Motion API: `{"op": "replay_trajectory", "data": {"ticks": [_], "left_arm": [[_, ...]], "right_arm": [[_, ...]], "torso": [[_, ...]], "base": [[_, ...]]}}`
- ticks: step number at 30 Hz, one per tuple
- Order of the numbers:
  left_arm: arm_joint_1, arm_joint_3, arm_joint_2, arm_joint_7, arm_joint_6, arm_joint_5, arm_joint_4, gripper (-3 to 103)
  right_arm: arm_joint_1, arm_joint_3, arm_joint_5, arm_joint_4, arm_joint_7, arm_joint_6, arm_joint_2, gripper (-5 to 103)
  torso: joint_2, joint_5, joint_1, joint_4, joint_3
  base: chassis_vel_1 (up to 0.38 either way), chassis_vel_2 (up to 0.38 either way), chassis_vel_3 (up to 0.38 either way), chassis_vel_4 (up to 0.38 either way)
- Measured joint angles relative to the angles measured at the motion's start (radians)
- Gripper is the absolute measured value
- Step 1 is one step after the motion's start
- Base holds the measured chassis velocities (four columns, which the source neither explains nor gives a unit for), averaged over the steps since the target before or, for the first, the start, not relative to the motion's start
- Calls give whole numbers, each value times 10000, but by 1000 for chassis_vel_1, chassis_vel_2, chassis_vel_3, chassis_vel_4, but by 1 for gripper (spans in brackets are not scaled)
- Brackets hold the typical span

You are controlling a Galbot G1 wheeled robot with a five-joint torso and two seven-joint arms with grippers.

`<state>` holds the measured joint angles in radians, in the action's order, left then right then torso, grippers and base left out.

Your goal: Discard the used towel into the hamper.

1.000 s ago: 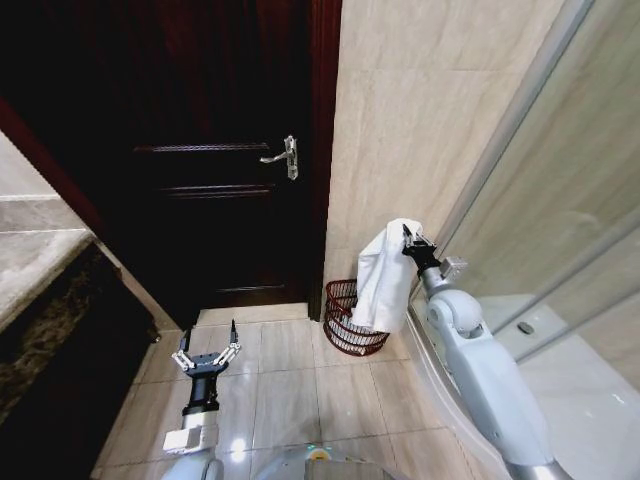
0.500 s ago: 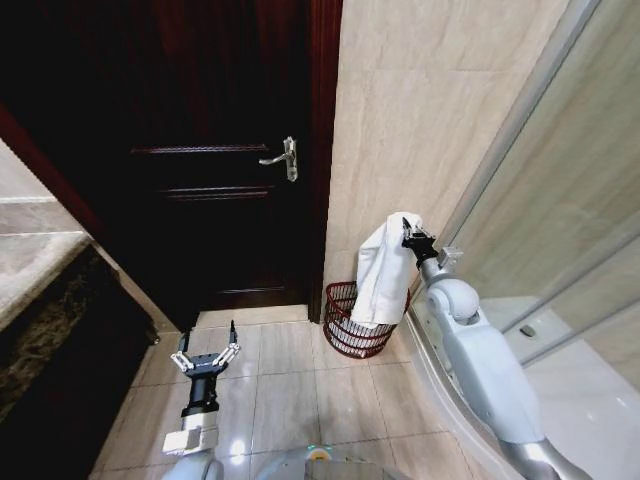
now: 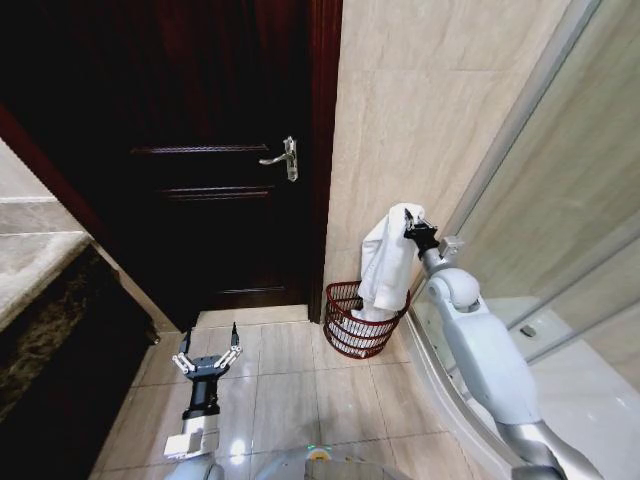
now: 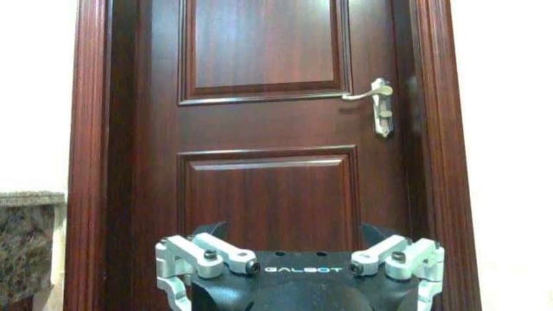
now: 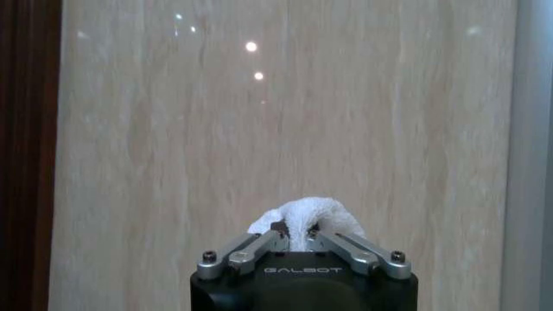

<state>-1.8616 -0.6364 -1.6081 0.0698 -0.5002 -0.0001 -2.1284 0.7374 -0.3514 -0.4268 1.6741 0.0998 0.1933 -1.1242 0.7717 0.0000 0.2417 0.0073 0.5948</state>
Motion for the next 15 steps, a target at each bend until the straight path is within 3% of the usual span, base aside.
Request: {"op": "replay_trajectory", "data": {"ticks": [11, 15], "left_arm": [[113, 48, 0, 11, 21, 110, 53, 100], [134, 34, 0, 12, 21, 81, 66, 100]], "right_arm": [[-123, 366, 986, -1755, -550, -1049, -603, 5], [-252, 485, 1029, -1842, -522, -1131, -813, 5]], "torso": [[0, 0, 0, 0, 1], [0, 1, 0, 0, 2]], "base": [[0, 0, 0, 0], [0, 0, 0, 0]]}}
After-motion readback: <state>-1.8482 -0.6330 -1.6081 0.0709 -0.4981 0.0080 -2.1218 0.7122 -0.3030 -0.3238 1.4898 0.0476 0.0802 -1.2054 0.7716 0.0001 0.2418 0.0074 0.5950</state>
